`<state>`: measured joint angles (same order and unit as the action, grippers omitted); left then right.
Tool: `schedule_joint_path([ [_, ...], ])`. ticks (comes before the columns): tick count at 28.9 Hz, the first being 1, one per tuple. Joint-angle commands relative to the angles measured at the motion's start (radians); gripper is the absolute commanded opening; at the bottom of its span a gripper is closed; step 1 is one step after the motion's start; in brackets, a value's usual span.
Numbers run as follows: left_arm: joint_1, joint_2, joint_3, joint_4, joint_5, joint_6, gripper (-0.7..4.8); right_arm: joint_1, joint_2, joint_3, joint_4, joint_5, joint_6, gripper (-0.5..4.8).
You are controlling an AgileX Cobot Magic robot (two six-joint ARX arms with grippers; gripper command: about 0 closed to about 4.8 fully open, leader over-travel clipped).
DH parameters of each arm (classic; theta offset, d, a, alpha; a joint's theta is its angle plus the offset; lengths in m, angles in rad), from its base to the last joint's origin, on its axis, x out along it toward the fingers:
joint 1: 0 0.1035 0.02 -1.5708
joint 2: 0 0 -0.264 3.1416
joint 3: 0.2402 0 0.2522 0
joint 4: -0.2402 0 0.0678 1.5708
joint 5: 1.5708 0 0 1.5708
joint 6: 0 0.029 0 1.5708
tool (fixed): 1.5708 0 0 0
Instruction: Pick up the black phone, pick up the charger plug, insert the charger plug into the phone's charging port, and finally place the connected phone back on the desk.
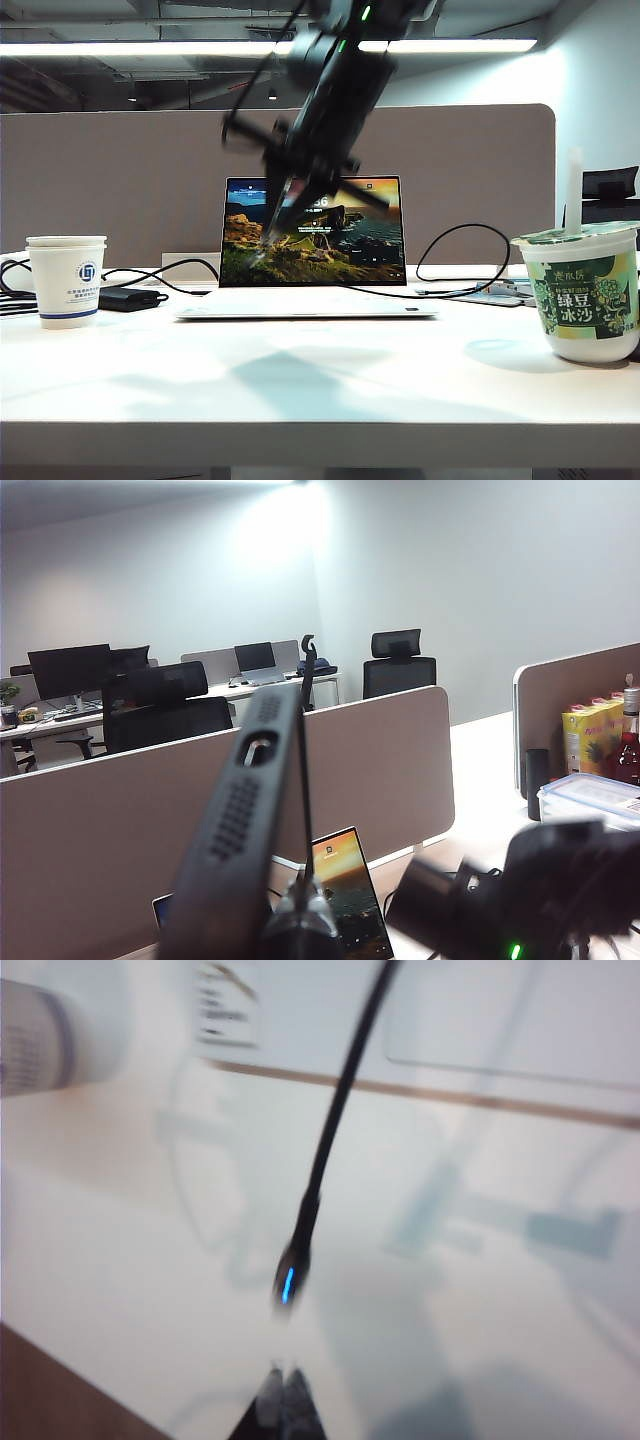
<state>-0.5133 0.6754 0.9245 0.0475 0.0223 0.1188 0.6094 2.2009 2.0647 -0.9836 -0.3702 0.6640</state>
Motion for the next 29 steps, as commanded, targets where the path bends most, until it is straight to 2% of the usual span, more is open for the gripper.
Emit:
schedule_joint_path([
  [1,0.002,-0.006,0.008,0.035,0.004,0.001,-0.07,-0.024,-0.074,0.002,-0.007,-0.035,-0.069,-0.08],
  [4,0.002,-0.006,0.008,0.035,0.004,0.001,-0.07,-0.049,-0.17,0.001,-0.006,-0.013,-0.096,-0.08],
  [8,0.002,-0.006,0.008,0.036,0.004,0.0,-0.07,-0.055,-0.181,0.001,0.031,-0.003,-0.084,-0.01],
  [9,0.002,-0.006,0.008,0.036,0.005,0.0,-0.07,-0.045,-0.167,0.001,0.046,-0.003,-0.084,0.29],
  [11,0.002,-0.006,0.008,0.033,0.004,0.0,-0.07,-0.022,-0.132,0.001,0.092,-0.014,-0.079,2.1],
  [12,0.002,-0.007,0.008,0.035,0.005,0.0,-0.07,-0.008,-0.107,0.001,0.117,-0.012,-0.043,2.47],
  [16,0.002,-0.007,0.008,0.036,0.013,0.0,-0.07,0.027,-0.018,0.001,0.161,0.039,0.024,2.4],
  [18,0.002,-0.007,0.008,0.037,0.024,0.0,-0.07,0.042,0.027,0.001,0.162,0.083,0.034,2.07],
  [22,0.002,-0.007,0.008,0.041,0.024,0.0,-0.07,0.059,0.103,0.001,0.211,0.132,0.102,2.06],
  [29,0.002,-0.007,0.008,0.04,0.024,-0.003,-0.07,0.087,0.164,0.001,0.289,0.237,0.103,1.98],
])
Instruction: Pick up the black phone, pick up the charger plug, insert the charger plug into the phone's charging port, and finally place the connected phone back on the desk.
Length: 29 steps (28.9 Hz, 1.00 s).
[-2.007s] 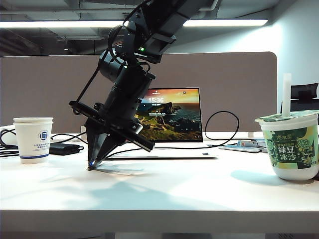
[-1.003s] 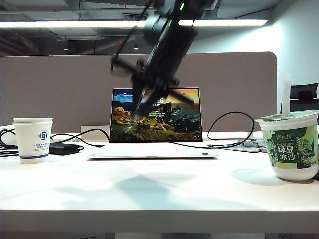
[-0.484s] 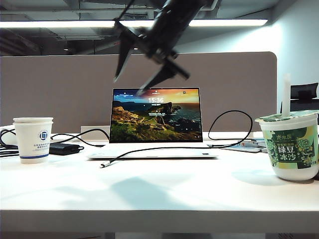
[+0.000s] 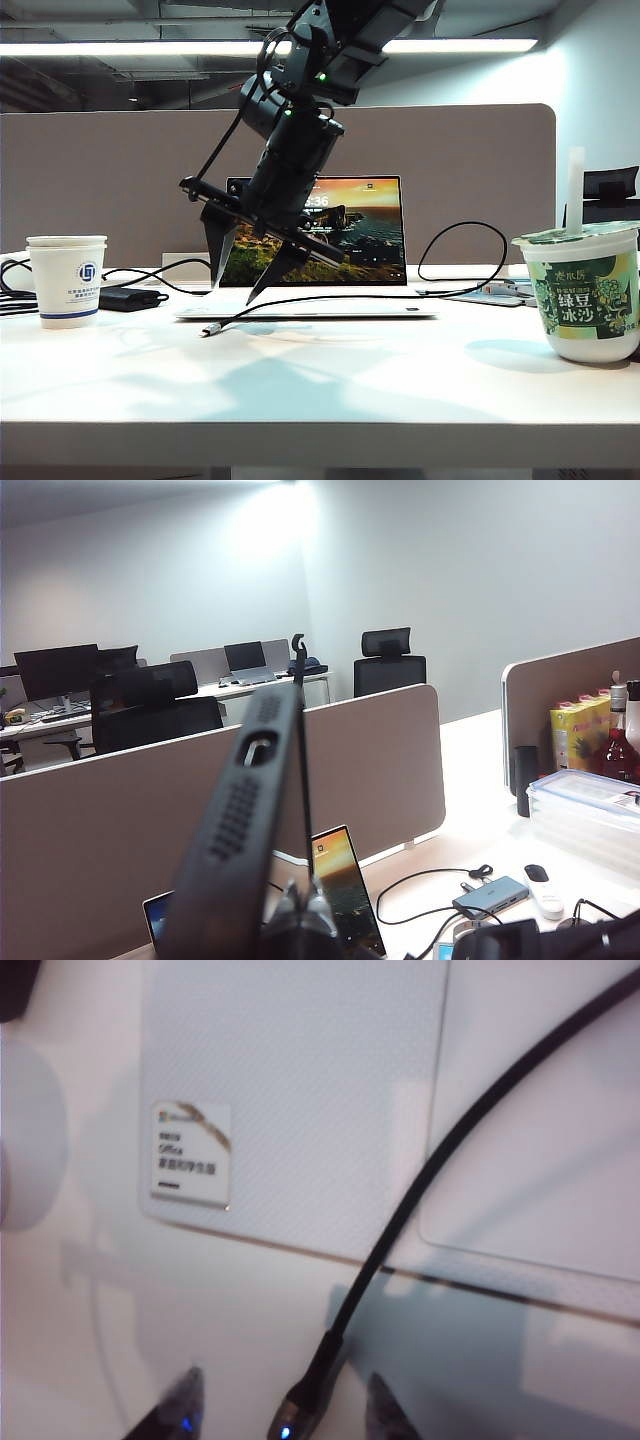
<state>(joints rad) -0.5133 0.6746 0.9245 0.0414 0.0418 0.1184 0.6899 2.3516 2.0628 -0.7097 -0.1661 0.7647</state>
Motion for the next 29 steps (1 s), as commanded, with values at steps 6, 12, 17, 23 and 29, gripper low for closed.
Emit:
schedule_joint_path([
  [6,0.002,-0.006,0.008,0.046,0.005,-0.003,-0.07,0.006,0.058,0.003,0.027,0.058,0.003,1.93],
  [12,0.002,-0.006,0.008,0.046,0.004,-0.003,-0.07,0.008,0.069,0.003,0.023,0.06,-0.072,-0.06],
  [17,0.002,-0.006,0.008,0.042,0.004,-0.003,-0.07,-0.01,0.047,0.003,-0.072,0.055,-0.169,-0.06],
  [23,0.002,-0.006,0.008,0.043,0.004,-0.003,-0.07,-0.099,-0.048,0.003,-0.386,0.003,-0.373,-0.06],
  [29,0.002,-0.006,0.008,0.044,0.004,-0.003,-0.07,-0.174,-0.125,0.003,-0.531,0.003,-0.524,-0.06],
])
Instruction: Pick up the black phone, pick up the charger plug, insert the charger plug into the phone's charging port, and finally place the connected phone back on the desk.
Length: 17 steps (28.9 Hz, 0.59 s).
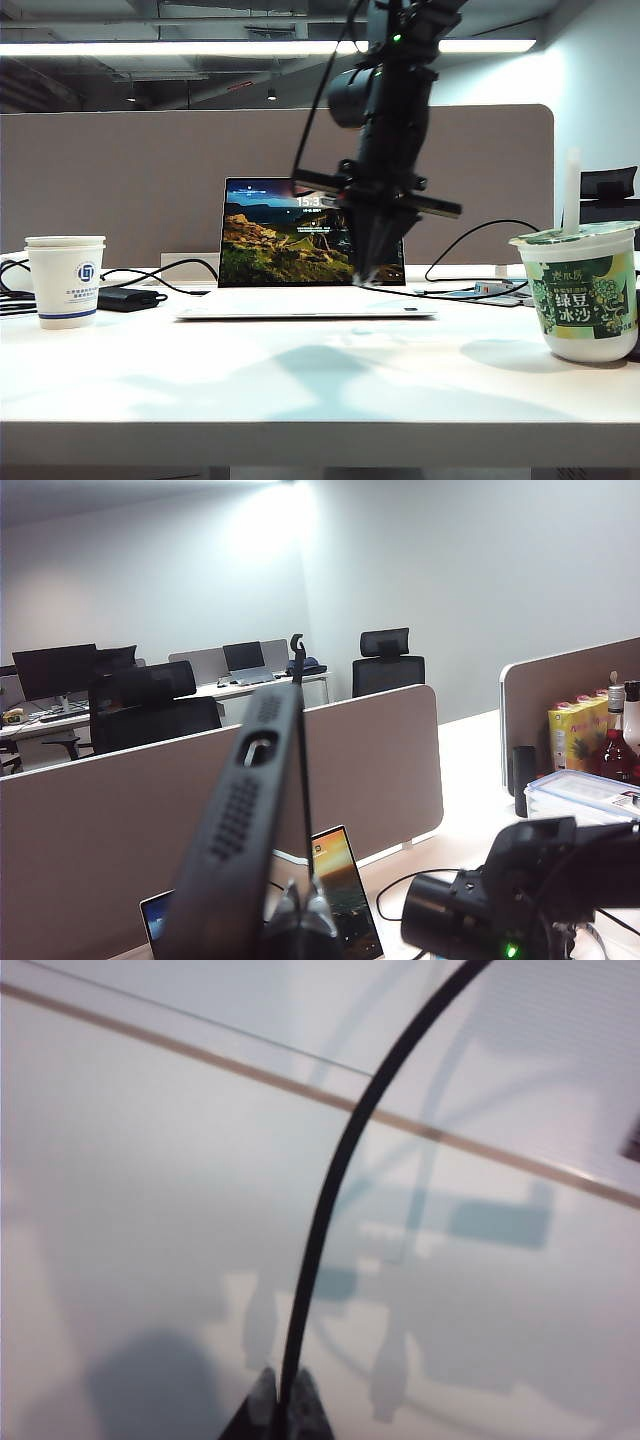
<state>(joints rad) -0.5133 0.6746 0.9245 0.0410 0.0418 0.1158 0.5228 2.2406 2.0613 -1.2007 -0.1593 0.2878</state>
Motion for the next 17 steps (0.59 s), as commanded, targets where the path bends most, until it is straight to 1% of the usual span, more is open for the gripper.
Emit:
schedule_joint_path([
  [1,0.002,-0.006,0.008,0.045,0.004,0.0,-0.07,-0.01,-0.014,0.004,-0.053,-0.004,-0.063,-0.06],
  [2,0.002,-0.006,0.008,0.046,0.004,0.0,-0.07,-0.013,-0.013,0.003,-0.051,-0.005,-0.065,-0.05],
  [5,0.002,-0.006,0.008,0.05,0.004,0.0,-0.07,-0.011,-0.013,-0.018,0.027,-0.065,-0.065,-0.06],
  [11,0.002,-0.006,0.008,0.051,0.004,0.0,-0.07,-0.002,-0.013,-0.121,0.173,-0.086,-0.082,-0.05],
  [16,0.002,-0.006,0.008,0.05,0.004,0.0,-0.07,-0.002,-0.013,-0.16,0.22,-0.084,-0.082,-0.02],
  [17,0.002,-0.006,0.008,0.05,0.004,0.0,-0.07,-0.002,-0.013,-0.16,0.227,-0.084,-0.083,0.68],
])
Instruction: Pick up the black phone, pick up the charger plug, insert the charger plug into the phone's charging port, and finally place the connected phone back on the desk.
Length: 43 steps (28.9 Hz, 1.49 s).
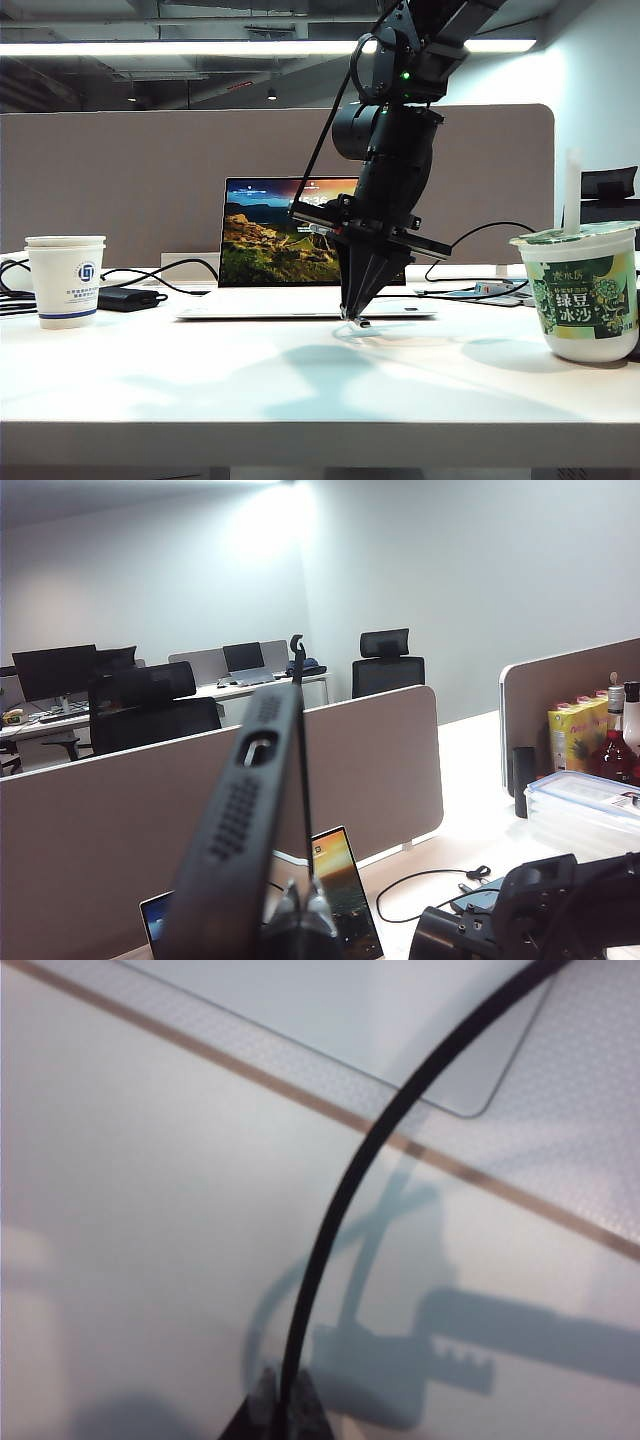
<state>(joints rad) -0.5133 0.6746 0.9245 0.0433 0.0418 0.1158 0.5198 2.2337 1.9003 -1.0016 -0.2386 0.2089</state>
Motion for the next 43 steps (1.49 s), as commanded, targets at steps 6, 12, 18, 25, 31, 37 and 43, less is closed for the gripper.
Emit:
schedule_joint_path([
  [6,0.002,-0.005,0.008,0.048,0.004,0.0,-0.07,0.002,-0.006,0.003,0.022,-0.029,0.005,1.85],
  [12,0.002,-0.005,0.008,0.047,0.004,0.0,-0.07,0.002,-0.009,0.016,-0.104,-0.029,0.065,2.05],
  [18,0.002,-0.005,0.008,0.05,0.004,0.0,-0.07,0.021,-0.009,0.014,-0.123,-0.021,0.082,2.04],
  [25,0.002,-0.005,0.008,0.05,0.004,0.0,-0.07,0.062,-0.008,-0.002,-0.063,0.057,0.129,2.04],
  [31,0.002,-0.005,0.008,0.049,0.004,0.0,-0.07,0.072,-0.006,-0.01,-0.046,0.089,0.175,2.03],
  [37,0.002,-0.005,0.008,0.05,0.004,0.0,-0.07,0.079,-0.006,-0.012,-0.047,0.097,0.185,2.02],
  [43,0.002,-0.005,0.008,0.051,0.004,0.0,-0.07,0.079,-0.006,-0.016,-0.072,0.154,0.185,1.98],
])
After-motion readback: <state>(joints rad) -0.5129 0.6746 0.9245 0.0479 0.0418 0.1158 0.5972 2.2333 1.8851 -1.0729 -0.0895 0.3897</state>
